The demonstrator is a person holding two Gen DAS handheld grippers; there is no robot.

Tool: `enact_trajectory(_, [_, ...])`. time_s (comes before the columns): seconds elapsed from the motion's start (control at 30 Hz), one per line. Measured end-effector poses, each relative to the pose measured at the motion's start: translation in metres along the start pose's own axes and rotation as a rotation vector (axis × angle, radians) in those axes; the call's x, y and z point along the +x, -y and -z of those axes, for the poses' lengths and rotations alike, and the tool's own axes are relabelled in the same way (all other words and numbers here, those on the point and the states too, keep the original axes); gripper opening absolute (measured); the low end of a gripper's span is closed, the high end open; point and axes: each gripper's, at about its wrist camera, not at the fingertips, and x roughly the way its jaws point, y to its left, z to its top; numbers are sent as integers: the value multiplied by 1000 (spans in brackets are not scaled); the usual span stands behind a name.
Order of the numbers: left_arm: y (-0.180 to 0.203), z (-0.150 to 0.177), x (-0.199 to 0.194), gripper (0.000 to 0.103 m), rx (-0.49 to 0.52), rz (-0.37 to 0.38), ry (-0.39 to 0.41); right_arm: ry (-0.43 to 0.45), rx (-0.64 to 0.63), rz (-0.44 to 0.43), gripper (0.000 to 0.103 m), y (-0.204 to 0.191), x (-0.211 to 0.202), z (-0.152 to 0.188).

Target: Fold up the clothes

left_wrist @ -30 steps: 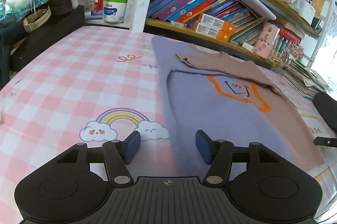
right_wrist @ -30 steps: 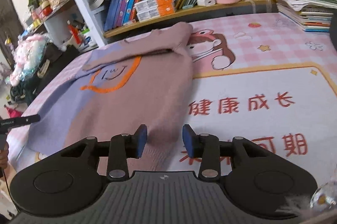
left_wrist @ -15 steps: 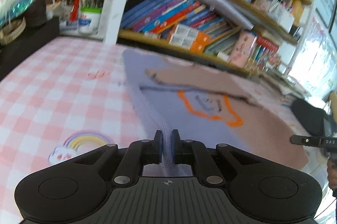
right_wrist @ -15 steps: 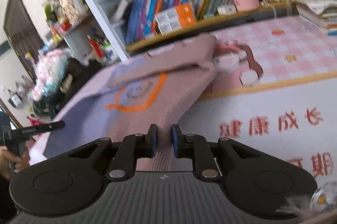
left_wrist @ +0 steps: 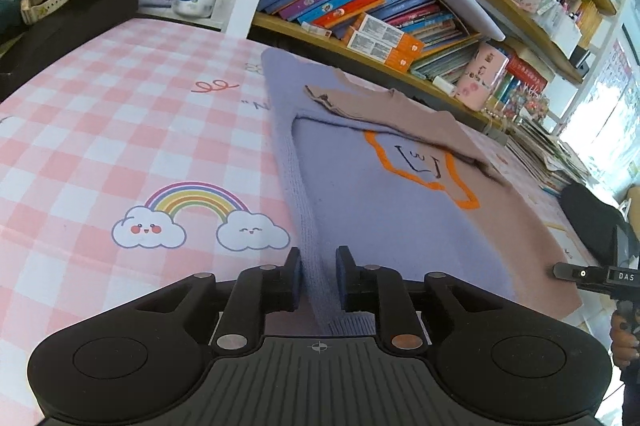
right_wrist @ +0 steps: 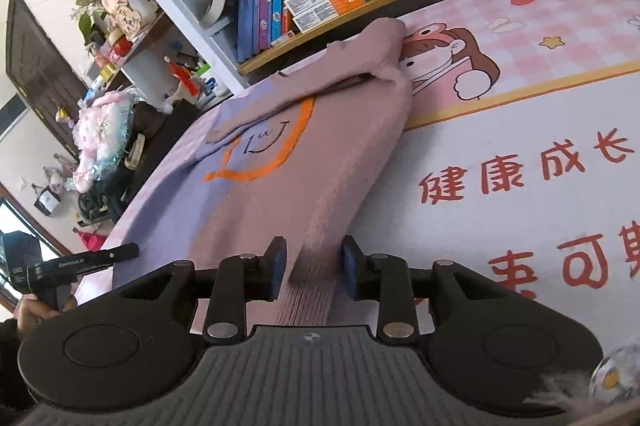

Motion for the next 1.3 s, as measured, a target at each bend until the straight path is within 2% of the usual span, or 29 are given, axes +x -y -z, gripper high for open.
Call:
enact_trajectory(0.1, [-2,0,-1,19,-5,0,1,-1,0,-2,29,0,0,0])
enact_trajectory(0.23, [-2,5,-6,28,-17,8,13,5,7,-8,29,3,-2,2])
enact_trajectory(0.5, [-7,2,-3,30,-58,52,14,8,23,-23,28,7,-1,1])
enact_trajectory(0.6, [-6,-2,5,26,-65,69,6,10,30,-3,19,6,2,-1])
enact_trajectory(0.67, [-1,-4,9,9,-52,63,11,18,37,-4,14,5,2,-2])
enact_trajectory(0.7, [1,-6,9,6,-52,76,22,37,54,-39,13,5,0,-3])
enact_trajectory(0.83, [9,-12,5,7,-59,158,75,109,112,-153,13,7,-12,-10])
enact_trajectory(0.9, [5,-11,6,7,-65,150,51,85,87,-117,13,6,-12,-13])
enact_trajectory(0.97, [0,-10,8,7,-76,139,22,31,49,-36,13,5,-8,-12])
enact_trajectory(1.03, [-8,-7,9,9,-105,132,-7,6,39,-11,14,7,-5,-8])
enact_trajectory(1.17, [-18,-1,10,12,-152,157,-45,-7,50,-20,20,11,-1,-2])
enact_trajectory(1.3, [-24,3,13,12,-189,186,-42,-6,71,-50,20,11,1,4])
